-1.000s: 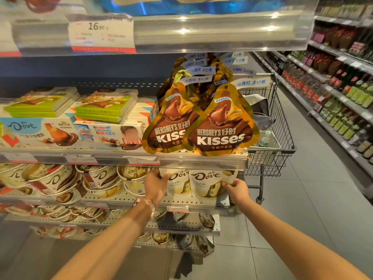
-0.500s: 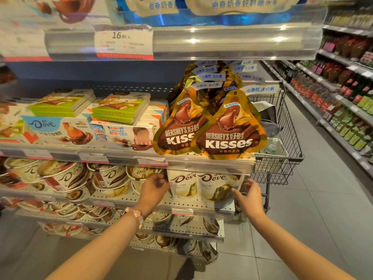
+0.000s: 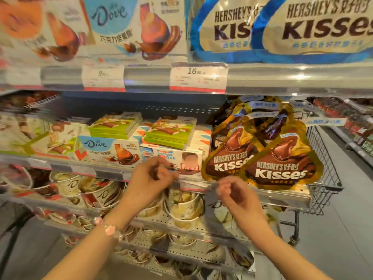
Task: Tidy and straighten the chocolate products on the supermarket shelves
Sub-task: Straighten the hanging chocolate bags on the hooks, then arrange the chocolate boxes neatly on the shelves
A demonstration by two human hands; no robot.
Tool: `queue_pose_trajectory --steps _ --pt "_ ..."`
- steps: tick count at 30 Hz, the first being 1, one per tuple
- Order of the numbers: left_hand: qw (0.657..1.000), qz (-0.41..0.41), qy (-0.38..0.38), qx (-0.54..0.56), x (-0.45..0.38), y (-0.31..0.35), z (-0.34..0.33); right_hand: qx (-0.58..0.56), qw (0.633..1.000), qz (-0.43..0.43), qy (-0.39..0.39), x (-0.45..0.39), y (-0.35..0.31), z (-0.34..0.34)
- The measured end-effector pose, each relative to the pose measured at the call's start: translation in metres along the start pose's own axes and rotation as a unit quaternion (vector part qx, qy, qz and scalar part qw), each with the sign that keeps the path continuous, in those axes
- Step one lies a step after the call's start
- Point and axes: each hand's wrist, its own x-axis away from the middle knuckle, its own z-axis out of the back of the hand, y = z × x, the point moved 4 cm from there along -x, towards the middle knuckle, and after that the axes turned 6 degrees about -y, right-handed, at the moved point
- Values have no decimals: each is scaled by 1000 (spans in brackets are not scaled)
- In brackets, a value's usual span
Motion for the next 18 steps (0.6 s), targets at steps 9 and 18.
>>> queue_pose_trajectory --steps 9,18 --pt "910 -141 166 -353 -50 30 122 345 934 45 78 -108 -96 -56" --pt "902 83 23 -423 -98 -5 167 459 861 -195 95 -136 -94 -81"
